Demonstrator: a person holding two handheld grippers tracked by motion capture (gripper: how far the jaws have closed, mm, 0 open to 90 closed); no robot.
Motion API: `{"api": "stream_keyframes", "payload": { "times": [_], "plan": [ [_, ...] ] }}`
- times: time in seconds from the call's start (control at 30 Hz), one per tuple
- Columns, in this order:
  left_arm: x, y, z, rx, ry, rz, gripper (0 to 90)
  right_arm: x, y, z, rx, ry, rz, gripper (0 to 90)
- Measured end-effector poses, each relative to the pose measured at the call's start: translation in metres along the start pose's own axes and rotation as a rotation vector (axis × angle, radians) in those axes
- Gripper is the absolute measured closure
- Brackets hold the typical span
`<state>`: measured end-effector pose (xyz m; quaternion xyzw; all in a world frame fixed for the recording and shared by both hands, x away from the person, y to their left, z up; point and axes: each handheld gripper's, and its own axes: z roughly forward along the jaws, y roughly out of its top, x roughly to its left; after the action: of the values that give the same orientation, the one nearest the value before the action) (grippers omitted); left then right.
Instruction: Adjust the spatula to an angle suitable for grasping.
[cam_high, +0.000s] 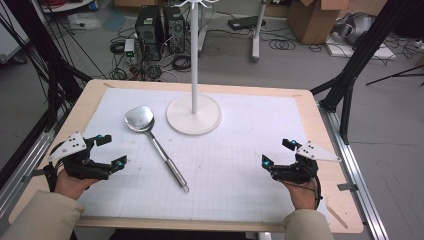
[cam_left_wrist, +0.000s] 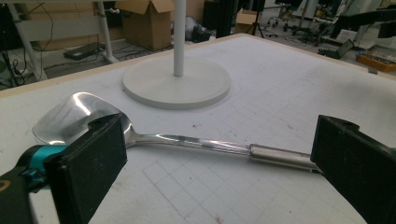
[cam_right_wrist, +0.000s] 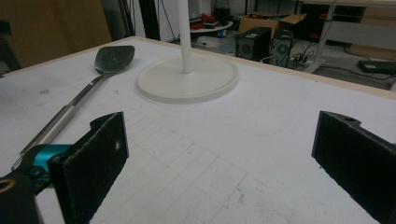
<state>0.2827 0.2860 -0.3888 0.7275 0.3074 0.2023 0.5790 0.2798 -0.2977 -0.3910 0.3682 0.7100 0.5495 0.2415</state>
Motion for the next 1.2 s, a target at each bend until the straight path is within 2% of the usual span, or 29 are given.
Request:
{"api": "stream_keyframes", "payload": {
  "times": [0.13, 0.3, 0.4, 0.47, 0.53, 0.57, 0.63, 0.8, 0.97, 1.2],
  "plan": [
    [0.002, 0.004, 0.001, 0.016, 0.002, -0.017, 1.7, 0.000, 0.000, -0.001, -0.001, -0.003, 0.006, 2.8],
    [0.003, 0.009, 0.001, 0.025, -0.027, -0.015, 1.7, -0.002, 0.000, -0.001, -0.003, -0.008, 0.013, 2.8],
    [0.003, 0.014, 0.001, 0.044, -0.039, 0.002, 1.7, -0.002, 0.000, -0.002, -0.009, -0.006, 0.020, 2.8],
    [0.003, 0.018, -0.001, 0.036, -0.046, -0.007, 1.8, -0.002, 0.000, -0.002, -0.012, -0.005, 0.020, 2.8],
    [0.003, 0.020, -0.002, 0.027, -0.048, -0.008, 2.4, -0.002, 0.000, -0.002, -0.013, -0.005, 0.022, 2.8],
    [0.003, 0.021, -0.003, 0.023, -0.049, -0.005, 5.5, -0.003, 0.000, -0.001, -0.013, -0.005, 0.028, 2.8],
    [0.003, 0.022, 0.000, 0.043, -0.053, -0.009, 6.2, -0.004, 0.000, -0.001, -0.010, -0.008, 0.026, 2.8],
    [-0.003, 0.037, 0.008, 0.059, -0.053, 0.027, 6.3, -0.003, 0.000, -0.002, -0.026, -0.006, 0.032, 2.8],
    [-0.007, 0.055, 0.014, 0.064, -0.067, 0.056, 11.8, -0.003, 0.000, -0.003, -0.027, -0.003, 0.031, 2.8],
    [-0.011, 0.071, 0.025, 0.118, -0.091, 0.087, 17.6, -0.003, 0.000, -0.004, -0.038, -0.001, 0.034, 2.8]
  ]
}}
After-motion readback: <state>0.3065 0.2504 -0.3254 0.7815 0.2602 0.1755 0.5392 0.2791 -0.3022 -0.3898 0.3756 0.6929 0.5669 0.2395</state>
